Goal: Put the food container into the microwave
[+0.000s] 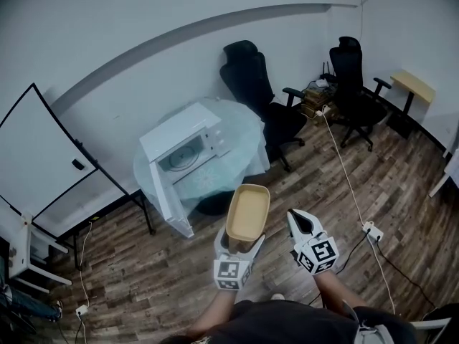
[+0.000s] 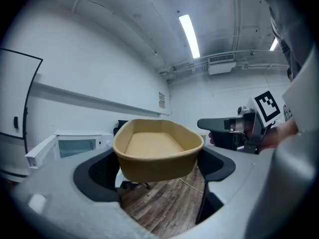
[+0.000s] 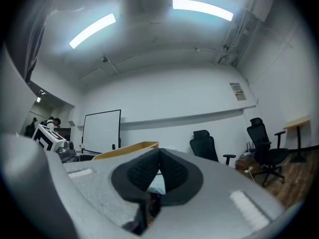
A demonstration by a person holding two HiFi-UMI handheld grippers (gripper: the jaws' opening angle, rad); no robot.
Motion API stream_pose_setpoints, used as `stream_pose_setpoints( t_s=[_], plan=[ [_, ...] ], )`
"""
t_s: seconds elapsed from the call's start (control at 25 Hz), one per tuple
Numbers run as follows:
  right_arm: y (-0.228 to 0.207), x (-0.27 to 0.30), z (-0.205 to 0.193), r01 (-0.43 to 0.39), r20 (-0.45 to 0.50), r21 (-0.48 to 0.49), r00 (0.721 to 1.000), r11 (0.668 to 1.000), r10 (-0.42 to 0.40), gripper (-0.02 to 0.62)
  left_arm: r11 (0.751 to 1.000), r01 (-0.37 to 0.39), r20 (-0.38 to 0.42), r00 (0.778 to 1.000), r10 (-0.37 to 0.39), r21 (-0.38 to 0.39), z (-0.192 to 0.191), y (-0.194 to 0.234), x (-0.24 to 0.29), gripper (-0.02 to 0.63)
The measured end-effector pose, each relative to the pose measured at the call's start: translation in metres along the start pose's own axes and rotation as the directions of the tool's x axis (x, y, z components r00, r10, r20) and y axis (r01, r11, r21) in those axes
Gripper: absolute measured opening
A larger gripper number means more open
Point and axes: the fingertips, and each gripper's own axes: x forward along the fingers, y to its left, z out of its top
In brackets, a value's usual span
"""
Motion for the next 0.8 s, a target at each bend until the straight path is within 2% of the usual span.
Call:
stream_pose_setpoints(
  t_s=[0.44, 0.8],
  plan=[
    [-0.002, 0.037, -0.012, -0.04, -0.026, 0.015, 0.999, 0.999, 0.041, 0.002, 0.999, -0.039, -0.031, 0.999, 0.038, -0.028, -0.017, 0.024, 0.015, 0.495],
    [0.007, 0.114, -0.018, -0.079, -0.03, -0.006, 0.996, 0.997, 0.078, 0.001, 0.998, -0.04, -0.015, 0.999, 0.039, -0.049, -0.019, 0.081, 0.049, 0.495]
  ],
)
